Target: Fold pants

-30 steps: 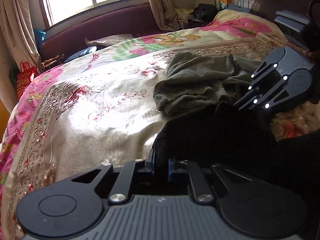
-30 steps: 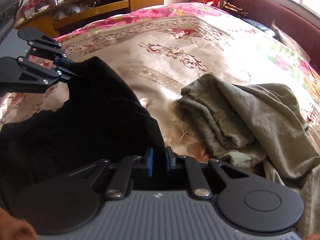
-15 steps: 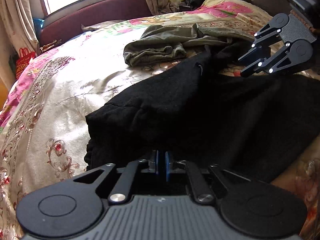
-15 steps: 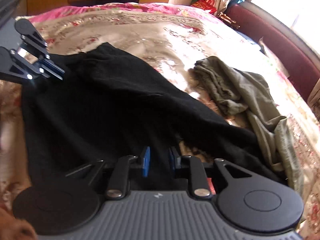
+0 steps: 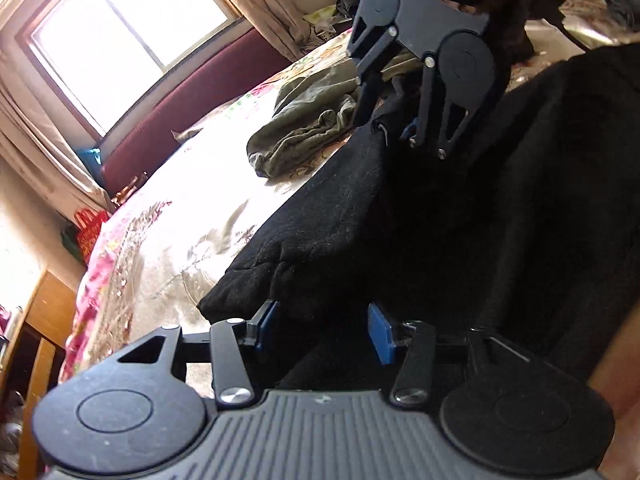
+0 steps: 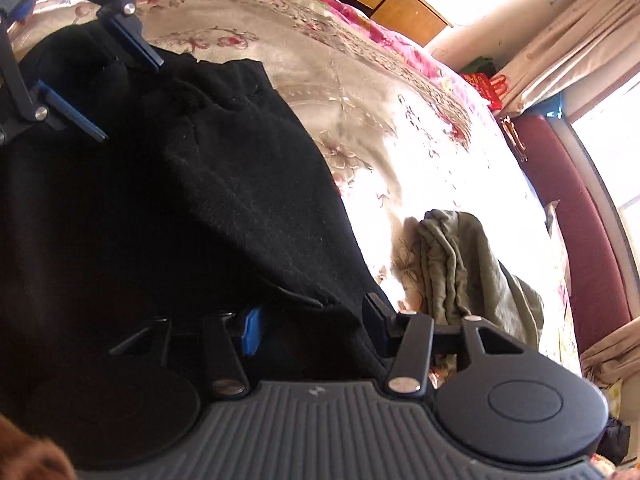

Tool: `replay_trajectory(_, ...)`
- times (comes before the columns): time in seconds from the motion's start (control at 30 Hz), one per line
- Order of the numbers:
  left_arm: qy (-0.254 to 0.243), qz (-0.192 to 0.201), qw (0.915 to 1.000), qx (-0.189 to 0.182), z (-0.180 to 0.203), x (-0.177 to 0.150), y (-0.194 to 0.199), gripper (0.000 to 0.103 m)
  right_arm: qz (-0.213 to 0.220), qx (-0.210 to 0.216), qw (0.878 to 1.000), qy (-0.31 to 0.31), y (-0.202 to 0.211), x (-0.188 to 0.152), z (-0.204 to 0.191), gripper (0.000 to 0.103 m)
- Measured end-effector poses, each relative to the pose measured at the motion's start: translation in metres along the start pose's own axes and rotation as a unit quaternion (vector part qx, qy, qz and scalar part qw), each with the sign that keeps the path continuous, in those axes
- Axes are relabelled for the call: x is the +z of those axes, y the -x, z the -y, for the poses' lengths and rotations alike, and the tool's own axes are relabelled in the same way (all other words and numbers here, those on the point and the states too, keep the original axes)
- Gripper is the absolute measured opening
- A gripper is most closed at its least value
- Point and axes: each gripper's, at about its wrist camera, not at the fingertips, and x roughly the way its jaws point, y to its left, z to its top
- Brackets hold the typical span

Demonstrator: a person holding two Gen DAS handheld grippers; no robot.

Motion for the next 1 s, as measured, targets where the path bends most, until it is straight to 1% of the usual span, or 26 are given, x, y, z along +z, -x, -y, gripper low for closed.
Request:
replay_trajectory(0.03, 0.004, 0.001, 1.0, 0.001, 0.0, 0.002, -0.003, 0.063, -0.003, 0.007, 1.0, -0.026, -0.002, 0.002, 0.007, 0.047)
replay_trajectory(0.07, 0.018, 0.002, 0.9998, -0.005, -0.004, 0.006, -0.005, 0.063, -0.007, 0.029, 0.997, -0.072, -0.002, 0.004, 0.017, 0.035)
replay_trajectory(0.13, 0.053, 0.006, 0.9984, -0.019, -0.016, 0.013, -0.006, 0.063, -0.015, 0.066, 0.986, -0.154, -0.001, 0.006, 0.037, 0.02)
replay_trajectory(0.2, 0.076, 0.016, 0.9965, -0.029, -0.024, 0.018, -0.004, 0.063, -0.011, 0.089, 0.971, -0.22, 0.004, 0.007, 0.054, 0.019)
replay_trajectory(0.27, 0.081, 0.027, 0.996, -0.024, -0.026, 0.024, -0.004, 0.064, -0.002, 0.111, 0.952, -0.285, 0.011, 0.007, 0.071, 0.016)
replay_trajectory(0.33, 0.082, 0.034, 0.996, -0.014, -0.02, 0.029, -0.01, 0.064, 0.007, 0.123, 0.932, -0.342, 0.018, 0.003, 0.087, 0.014)
replay_trajectory(0.4, 0.086, 0.036, 0.9956, 0.003, -0.012, 0.034, -0.017, 0.065, 0.014, 0.127, 0.917, -0.379, 0.024, 0.001, 0.098, 0.014)
replay_trajectory(0.47, 0.083, 0.041, 0.9956, 0.009, -0.004, 0.041, -0.021, 0.066, 0.016, 0.129, 0.905, -0.405, 0.028, 0.0, 0.107, 0.014)
replay_trajectory(0.5, 0.075, 0.051, 0.9957, 0.014, 0.002, 0.044, -0.018, 0.067, 0.015, 0.126, 0.904, -0.409, 0.03, 0.001, 0.109, 0.014)
replay_trajectory(0.53, 0.063, 0.063, 0.9957, 0.025, 0.009, 0.048, -0.016, 0.069, 0.014, 0.123, 0.905, -0.407, 0.031, 0.003, 0.109, 0.014)
replay_trajectory(0.57, 0.053, 0.07, 0.995, 0.048, 0.014, 0.051, -0.013, 0.07, 0.013, 0.122, 0.906, -0.406, 0.032, 0.004, 0.109, 0.014)
replay_trajectory(0.6, 0.055, 0.068, 0.9937, 0.071, 0.016, 0.052, -0.014, 0.071, 0.013, 0.123, 0.905, -0.408, 0.034, 0.005, 0.108, 0.014)
replay_trajectory(0.7, 0.09, 0.052, 0.9909, 0.085, 0.01, 0.059, -0.028, 0.071, 0.017, 0.129, 0.896, -0.424, 0.038, 0.006, 0.109, 0.014)
replay_trajectory(0.77, 0.094, 0.046, 0.9898, 0.097, 0.015, 0.062, -0.032, 0.07, 0.017, 0.131, 0.891, -0.434, 0.041, 0.005, 0.111, 0.014)
replay_trajectory(0.8, 0.092, 0.047, 0.9895, 0.101, 0.019, 0.063, -0.031, 0.069, 0.017, 0.13, 0.891, -0.434, 0.042, 0.005, 0.111, 0.014)
replay_trajectory(0.83, 0.091, 0.045, 0.9892, 0.105, 0.019, 0.063, -0.029, 0.063, 0.017, 0.128, 0.893, -0.432, 0.045, 0.005, 0.111, 0.014)
replay_trajectory(0.87, 0.092, 0.041, 0.9897, 0.102, 0.017, 0.061, -0.028, 0.055, 0.018, 0.127, 0.893, -0.431, 0.048, 0.003, 0.11, 0.014)
replay_trajectory(0.9, 0.098, 0.035, 0.9898, 0.097, 0.011, 0.058, -0.027, 0.05, 0.021, 0.13, 0.892, -0.433, 0.054, 0.001, 0.109, 0.014)
replay_trajectory(0.93, 0.106, 0.03, 0.9891, 0.097, 0.003, 0.054, -0.024, 0.039, 0.027, 0.138, 0.889, -0.435, 0.061, -0.001, 0.106, 0.014)
replay_trajectory(0.97, 0.116, 0.024, 0.988, 0.099, -0.007, 0.05, -0.019, 0.03, 0.032, 0.146, 0.891, -0.43, 0.067, -0.002, 0.101, 0.014)
replay_trajectory(1.0, 0.124, 0.022, 0.9871, 0.099, -0.018, 0.046, -0.011, 0.03, 0.034, 0.151, 0.895, -0.418, 0.074, -0.002, 0.093, 0.014)
